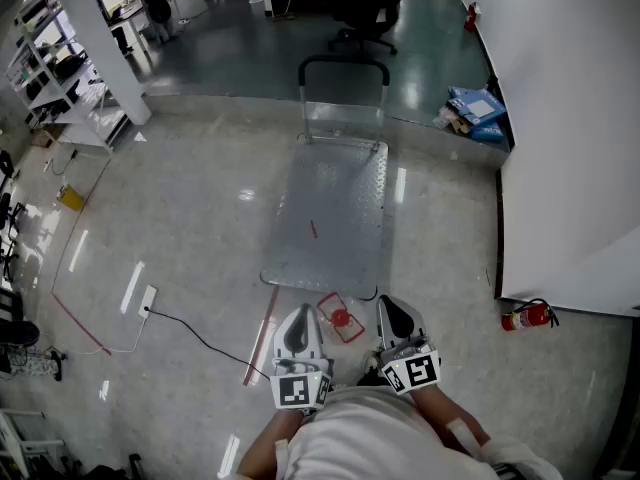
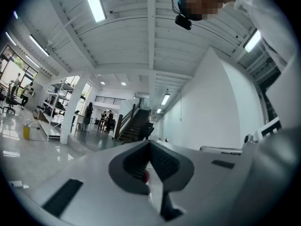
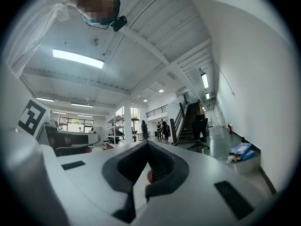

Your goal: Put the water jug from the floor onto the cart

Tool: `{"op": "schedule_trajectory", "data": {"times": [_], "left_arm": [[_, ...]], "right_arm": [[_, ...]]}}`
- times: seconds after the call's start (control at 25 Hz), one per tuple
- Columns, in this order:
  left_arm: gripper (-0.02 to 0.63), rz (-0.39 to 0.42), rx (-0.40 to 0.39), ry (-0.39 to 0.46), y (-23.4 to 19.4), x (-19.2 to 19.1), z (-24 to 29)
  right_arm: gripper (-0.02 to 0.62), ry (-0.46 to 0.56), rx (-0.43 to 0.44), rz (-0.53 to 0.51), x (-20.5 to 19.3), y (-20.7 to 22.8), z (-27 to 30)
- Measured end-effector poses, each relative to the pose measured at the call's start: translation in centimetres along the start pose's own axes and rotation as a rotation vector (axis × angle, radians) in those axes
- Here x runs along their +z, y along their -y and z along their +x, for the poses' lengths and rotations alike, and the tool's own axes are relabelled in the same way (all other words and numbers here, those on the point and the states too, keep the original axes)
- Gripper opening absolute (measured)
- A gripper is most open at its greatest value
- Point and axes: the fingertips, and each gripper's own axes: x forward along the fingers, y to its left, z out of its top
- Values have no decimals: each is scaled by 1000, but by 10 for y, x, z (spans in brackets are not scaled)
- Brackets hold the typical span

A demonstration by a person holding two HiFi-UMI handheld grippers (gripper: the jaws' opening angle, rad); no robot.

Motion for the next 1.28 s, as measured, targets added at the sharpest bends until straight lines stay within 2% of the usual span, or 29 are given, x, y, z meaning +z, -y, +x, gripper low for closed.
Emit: {"op": "schedule_trajectory", "data": {"times": [0.48, 0.68, 0.84, 1.08, 1.12, 1.2, 1.28], "left_arm": [[-2, -8, 13, 16, -7, 1, -1], [-2, -4, 14, 23, -10, 0, -2], [-2, 2, 16, 24, -16, 2, -2], [-2, -6, 12, -6, -28, -13, -11], [-2, -6, 6, -15, -30, -17, -12], [-2, -23, 0, -40, -36, -29, -10], [-2, -61, 6, -76, -40, -45, -10]], "right_arm": [[11, -26, 16, 4, -12, -2, 6], [11, -105, 17, 5, -46, 4, 25], [14, -317, 12, -31, -119, 11, 58], [20, -713, 74, -44, -268, 1, 79], [36, -779, 86, -40, -296, -2, 77], [120, -915, 109, -34, -350, -10, 73], [163, -1049, 121, -41, -397, -11, 59]]}}
